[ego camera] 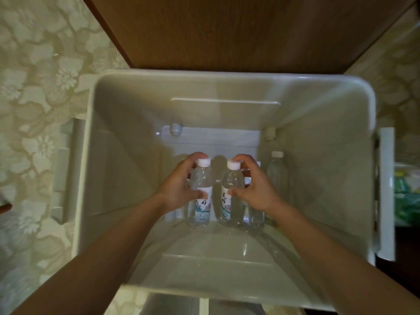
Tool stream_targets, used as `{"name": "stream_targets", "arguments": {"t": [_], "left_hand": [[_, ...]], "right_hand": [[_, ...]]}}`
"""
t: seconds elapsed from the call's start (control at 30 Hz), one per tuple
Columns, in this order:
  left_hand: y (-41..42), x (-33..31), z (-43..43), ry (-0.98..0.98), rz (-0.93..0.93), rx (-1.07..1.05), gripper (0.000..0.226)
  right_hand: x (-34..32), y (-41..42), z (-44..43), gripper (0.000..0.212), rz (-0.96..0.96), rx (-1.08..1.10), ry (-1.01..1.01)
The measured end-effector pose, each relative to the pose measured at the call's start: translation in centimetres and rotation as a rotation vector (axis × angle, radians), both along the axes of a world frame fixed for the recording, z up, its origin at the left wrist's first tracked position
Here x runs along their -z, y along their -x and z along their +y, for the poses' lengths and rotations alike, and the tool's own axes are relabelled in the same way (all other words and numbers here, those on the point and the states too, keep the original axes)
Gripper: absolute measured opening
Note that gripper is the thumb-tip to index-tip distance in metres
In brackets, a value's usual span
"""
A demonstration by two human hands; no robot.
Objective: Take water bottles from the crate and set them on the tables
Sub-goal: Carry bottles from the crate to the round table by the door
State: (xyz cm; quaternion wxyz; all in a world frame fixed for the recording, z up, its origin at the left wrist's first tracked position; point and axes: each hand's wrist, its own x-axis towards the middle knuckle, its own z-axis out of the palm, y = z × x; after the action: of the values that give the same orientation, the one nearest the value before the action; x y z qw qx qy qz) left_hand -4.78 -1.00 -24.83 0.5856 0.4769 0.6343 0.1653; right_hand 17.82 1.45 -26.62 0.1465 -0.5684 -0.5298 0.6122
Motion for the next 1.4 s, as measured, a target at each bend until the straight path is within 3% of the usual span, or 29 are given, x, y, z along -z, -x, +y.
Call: {"name": "stream_targets", "arguments": {"t": [0.2,0.33,0.57,0.77,0.83,0.93,1.03,1.27,1.4], "left_hand": [[0.0,-5.8,1.3,-0.096,-0.037,-0.069,0.088],[0.9,-6.3,0.8,-0.097,0.042,-0.087,0.09],[2.6,-1.7,-0.7,-0.002,0.166,-0.115,0.095],[4.3,0.2,-1.7,0.06,0.213,-0.214,0.102],[4.7,0.4,-1.8,0.077,0.201,-0.215,0.102],[4.4,0.1,-1.5,0.051,0.177,-0.181,0.1],[3.1,-0.1,-0.8,0.041,0.164,-0.148,0.099],[0.2,1.2,0.6,0.106,0.108,-0.078,0.089],[-0.4,1.8,0.1,0.123,0.058,-0.102,0.089]], "right_hand": [[-3.0,-0.1,0.9,0.056,-0.011,0.238,-0.146],[-3.7,0.5,1.3,0.036,-0.094,0.104,-0.074],[-0.5,2.6,0.5,0.038,-0.13,0.117,0.094],[2.1,6.1,1.7,0.054,-0.189,-0.033,0.175],[2.4,6.6,2.1,0.055,-0.308,-0.044,0.058],[2.0,5.1,2.4,0.063,-0.642,-0.097,-0.188],[2.4,2.3,1.8,0.082,-0.88,-0.197,-0.103],[3.3,0.9,1.0,0.091,-0.856,-0.369,-0.095],[3.1,0.8,0.5,0.089,-0.68,-0.299,-0.026]]}}
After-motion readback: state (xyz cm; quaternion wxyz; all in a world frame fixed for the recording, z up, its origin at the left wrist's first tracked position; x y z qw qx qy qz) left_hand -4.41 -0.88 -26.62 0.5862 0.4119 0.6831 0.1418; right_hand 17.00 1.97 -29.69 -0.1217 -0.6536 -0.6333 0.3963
